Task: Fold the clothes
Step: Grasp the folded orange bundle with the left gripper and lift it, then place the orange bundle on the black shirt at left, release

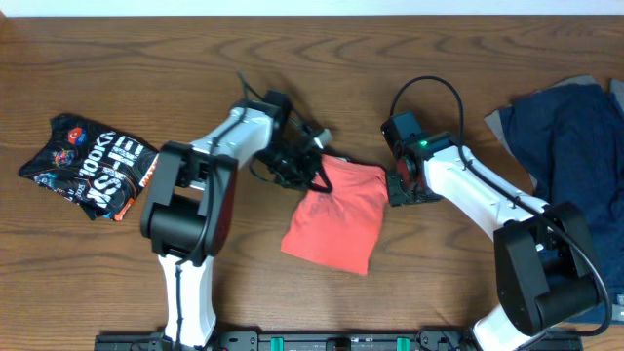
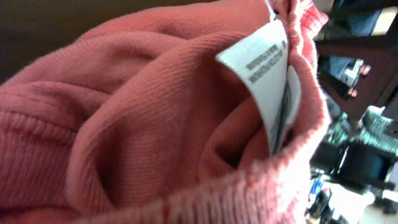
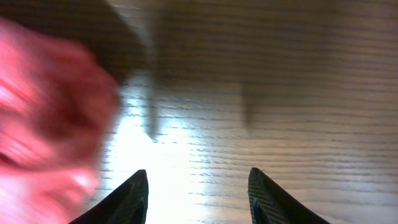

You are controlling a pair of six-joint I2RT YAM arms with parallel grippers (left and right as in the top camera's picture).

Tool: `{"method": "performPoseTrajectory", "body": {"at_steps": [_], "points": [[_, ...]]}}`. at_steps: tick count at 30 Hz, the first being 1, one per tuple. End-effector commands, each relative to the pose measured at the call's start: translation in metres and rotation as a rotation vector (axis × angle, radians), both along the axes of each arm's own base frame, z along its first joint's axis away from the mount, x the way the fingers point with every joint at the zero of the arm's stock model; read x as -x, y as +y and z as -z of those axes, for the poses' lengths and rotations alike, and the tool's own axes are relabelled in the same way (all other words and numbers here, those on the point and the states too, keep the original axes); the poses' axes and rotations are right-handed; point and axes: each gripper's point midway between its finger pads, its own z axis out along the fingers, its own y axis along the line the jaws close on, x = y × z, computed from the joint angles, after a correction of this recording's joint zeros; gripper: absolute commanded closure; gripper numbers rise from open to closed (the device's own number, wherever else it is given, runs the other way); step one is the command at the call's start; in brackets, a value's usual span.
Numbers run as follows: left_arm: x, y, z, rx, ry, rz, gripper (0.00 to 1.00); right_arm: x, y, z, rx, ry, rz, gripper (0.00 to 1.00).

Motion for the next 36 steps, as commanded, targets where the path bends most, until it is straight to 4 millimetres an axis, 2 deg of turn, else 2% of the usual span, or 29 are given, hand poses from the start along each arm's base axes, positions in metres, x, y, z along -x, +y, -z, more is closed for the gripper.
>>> {"method": "performPoseTrajectory", "body": {"at_steps": [1, 4, 9, 15, 21, 27, 30, 33, 36], "points": [[-0.024, 0.026, -0.012, 0.004, -0.046, -0.082, 0.94, -0.006, -0.009, -0.003, 0.011, -0.008, 0.012, 0.51], [-0.041, 0.057, -0.020, -0.047, -0.085, -0.162, 0.94, -0.006, -0.014, -0.003, 0.012, -0.003, 0.039, 0.51], [-0.069, 0.130, -0.044, -0.190, -0.154, -0.378, 0.94, -0.007, -0.022, -0.003, 0.013, -0.001, 0.068, 0.51], [-0.095, 0.233, -0.098, -0.296, -0.317, -0.691, 0.94, -0.008, -0.024, -0.003, 0.013, -0.001, 0.076, 0.51], [-0.104, 0.321, -0.140, -0.361, -0.470, -0.944, 0.94, -0.008, -0.024, -0.003, 0.013, 0.000, 0.076, 0.51], [-0.111, 0.388, -0.157, -0.396, -0.595, -1.088, 0.94, -0.007, -0.025, -0.003, 0.015, 0.003, 0.075, 0.51], [-0.109, 0.422, -0.159, -0.460, -0.613, -1.186, 0.94, -0.006, -0.025, -0.003, 0.016, 0.006, 0.076, 0.51], [-0.101, 0.449, -0.157, -0.555, -0.614, -1.243, 0.93, -0.006, -0.025, -0.003, 0.017, 0.005, 0.076, 0.50], [-0.094, 0.465, -0.155, -0.607, -0.608, -1.277, 0.92, -0.007, -0.027, -0.004, 0.028, 0.001, 0.076, 0.50]]}}
